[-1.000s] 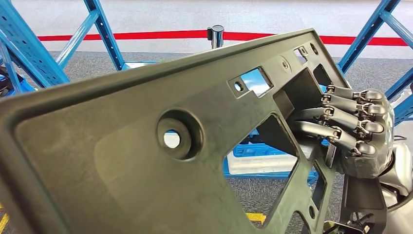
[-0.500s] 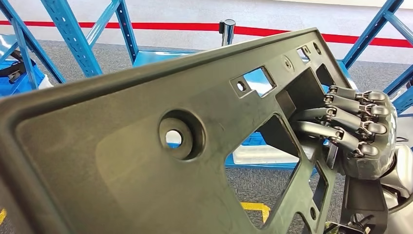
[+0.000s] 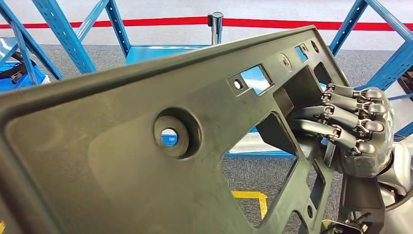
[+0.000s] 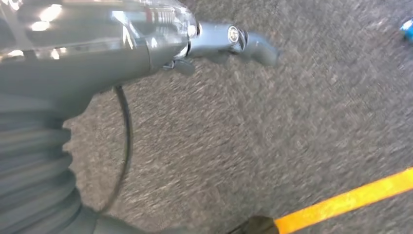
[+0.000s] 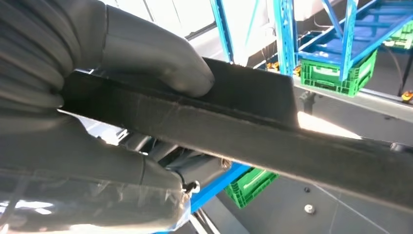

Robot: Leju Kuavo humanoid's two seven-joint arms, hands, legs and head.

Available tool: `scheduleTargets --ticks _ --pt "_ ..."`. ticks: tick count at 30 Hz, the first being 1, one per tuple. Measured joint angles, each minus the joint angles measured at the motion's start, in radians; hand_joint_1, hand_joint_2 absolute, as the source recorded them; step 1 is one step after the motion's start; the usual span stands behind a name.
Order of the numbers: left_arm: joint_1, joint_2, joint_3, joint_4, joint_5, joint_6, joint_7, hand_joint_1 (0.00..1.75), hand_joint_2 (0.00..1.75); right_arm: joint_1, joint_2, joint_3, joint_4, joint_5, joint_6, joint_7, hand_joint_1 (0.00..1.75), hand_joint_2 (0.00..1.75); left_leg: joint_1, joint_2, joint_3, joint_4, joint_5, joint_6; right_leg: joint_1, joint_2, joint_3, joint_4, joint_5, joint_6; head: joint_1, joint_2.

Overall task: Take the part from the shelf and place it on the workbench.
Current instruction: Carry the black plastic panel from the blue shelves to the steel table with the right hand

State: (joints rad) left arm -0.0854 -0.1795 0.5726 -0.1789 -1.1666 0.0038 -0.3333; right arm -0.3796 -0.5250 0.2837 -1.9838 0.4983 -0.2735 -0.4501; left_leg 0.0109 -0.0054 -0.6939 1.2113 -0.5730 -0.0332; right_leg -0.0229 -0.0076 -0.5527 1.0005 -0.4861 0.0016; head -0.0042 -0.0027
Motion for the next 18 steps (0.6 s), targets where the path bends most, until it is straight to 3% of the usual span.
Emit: scheduleTargets --ticks 1,2,3,5,7,9,11,13,16,17,18 --pt "0.000 0.000 0.000 0.000 0.000 0.000 0.000 0.00 1.75 0.000 0.001 0.002 0.000 0.000 0.000 0.000 1.75 1.75 0.001 0.000 -0.011 0.062 -0.031 -0.003 0.000 -0.001 -0.011 0.001 0.009 -0.001 0.000 0.000" --pt "0.000 0.000 0.000 0.000 0.000 0.000 0.000 0.00 1.75 0.000 0.003 0.004 0.001 0.001 0.000 0.000 1.75 1.75 0.003 0.000 -0.010 0.100 -0.039 -0.006 0.000 -0.001 -0.023 0.002 0.019 -0.001 -0.001 0.000" --pt "0.000 0.000 0.000 0.000 0.000 0.000 0.000 0.00 1.75 0.001 0.004 0.006 0.001 0.001 0.000 0.000 1.75 1.75 0.005 0.000 0.008 0.103 -0.027 -0.008 -0.001 -0.001 -0.034 0.003 0.027 0.001 -0.001 0.000" --pt "0.000 0.000 0.000 0.000 0.000 0.000 0.001 0.00 1.75 0.001 0.005 0.008 0.002 0.002 0.000 0.000 1.75 1.75 0.012 0.001 0.092 0.000 0.024 -0.013 -0.004 -0.001 -0.055 0.009 0.041 0.009 -0.001 0.000" --pt "-0.002 0.000 0.000 0.000 0.000 0.000 0.001 0.00 1.75 0.001 0.005 0.007 0.002 0.002 -0.001 0.000 1.75 1.75 0.015 0.000 0.177 -0.134 0.037 -0.016 -0.003 -0.001 -0.071 0.020 0.051 0.020 -0.002 0.000" --pt "-0.002 0.000 0.000 0.000 0.000 0.000 0.000 0.00 1.75 0.001 0.006 0.007 0.002 0.003 -0.002 0.000 1.75 1.75 0.012 -0.003 0.200 -0.184 0.028 -0.011 0.001 -0.001 -0.078 0.024 0.063 0.032 -0.002 0.000" --pt "-0.001 0.000 0.000 0.000 0.000 0.000 0.000 0.00 1.75 0.002 0.006 0.007 0.002 0.003 -0.002 0.001 1.75 1.75 0.009 -0.002 0.186 -0.183 0.037 0.007 0.000 -0.001 -0.082 0.025 0.071 0.043 -0.001 0.000" --pt "-0.002 0.000 0.000 0.000 0.000 0.000 -0.001 0.00 1.75 0.003 0.006 0.006 0.002 0.003 -0.003 0.001 1.75 1.75 0.008 0.002 0.167 -0.184 0.055 0.029 -0.003 0.000 -0.101 0.064 0.027 0.049 0.002 0.000" --pt "-0.003 0.002 0.001 0.000 0.000 0.000 -0.001 0.00 1.75 0.004 0.006 0.007 0.003 0.005 -0.004 0.001 1.75 1.75 0.005 0.007 0.128 -0.183 0.085 0.043 -0.004 0.002 -0.157 0.245 -0.099 0.053 0.007 0.000" --pt "-0.003 0.002 0.002 0.000 0.000 0.000 -0.001 0.00 1.75 0.005 0.006 0.007 0.003 0.005 -0.004 0.001 1.75 1.75 0.004 0.007 0.115 -0.182 0.095 0.044 -0.004 0.002 -0.163 0.291 -0.114 0.053 0.008 0.000" --pt "-0.003 0.002 0.002 0.000 0.000 0.000 -0.001 0.00 1.75 0.005 0.006 0.007 0.004 0.006 -0.004 0.001 1.75 1.75 0.004 0.008 0.102 -0.181 0.103 0.043 -0.004 0.002 -0.152 0.304 -0.108 0.053 0.009 0.000"
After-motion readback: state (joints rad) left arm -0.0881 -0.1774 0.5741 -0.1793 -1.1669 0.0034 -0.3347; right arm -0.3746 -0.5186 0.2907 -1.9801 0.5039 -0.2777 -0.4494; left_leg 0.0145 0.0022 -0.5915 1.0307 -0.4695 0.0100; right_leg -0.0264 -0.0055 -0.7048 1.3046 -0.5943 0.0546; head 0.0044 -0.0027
